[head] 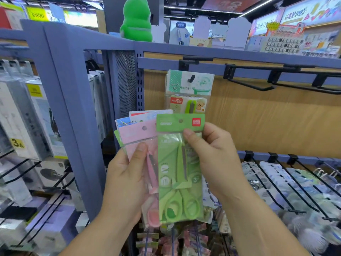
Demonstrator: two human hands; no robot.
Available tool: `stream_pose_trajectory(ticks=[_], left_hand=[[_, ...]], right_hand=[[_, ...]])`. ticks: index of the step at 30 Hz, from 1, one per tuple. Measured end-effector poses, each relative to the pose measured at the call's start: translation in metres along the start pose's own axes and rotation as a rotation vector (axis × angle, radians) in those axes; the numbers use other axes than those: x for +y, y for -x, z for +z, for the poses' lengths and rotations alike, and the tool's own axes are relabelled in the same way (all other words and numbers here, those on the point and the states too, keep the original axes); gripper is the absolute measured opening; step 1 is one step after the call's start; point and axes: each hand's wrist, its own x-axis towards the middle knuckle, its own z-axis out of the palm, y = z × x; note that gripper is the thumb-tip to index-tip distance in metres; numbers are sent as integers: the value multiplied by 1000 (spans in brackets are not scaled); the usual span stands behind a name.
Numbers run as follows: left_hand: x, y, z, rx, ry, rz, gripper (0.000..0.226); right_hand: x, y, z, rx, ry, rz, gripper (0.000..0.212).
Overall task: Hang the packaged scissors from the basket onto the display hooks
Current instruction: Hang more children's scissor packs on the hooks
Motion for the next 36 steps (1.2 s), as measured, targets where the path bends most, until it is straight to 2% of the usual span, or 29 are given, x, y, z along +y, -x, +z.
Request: stream_pose_trajectory(ticks=[4,7,13,23,28,34,36], left_hand=[[5,-4,-8,53,-88,110,23],[10,-4,-11,72,-118,140,29],[13,-5,-15,81,-116,166,31],[18,-7,-16,73,-137,185,32],[20,-8,-14,58,-133,174,29],[21,-9,-15,32,-126,157,20],[22,-9,-16,30,-116,148,23]], right_hand=[[-29,-19,-8,106,54,-127,37],[-43,-34,-11,143,101,-215,43],[-50,-48,-9,191,191,-236,35],[-49,-57,-6,227,303,-268,37],[-35,-70,-9,249,438,-209,34],[-20,-85,-11,283,526,-174,40],[-18,-83,-11,317,531,-193,30]])
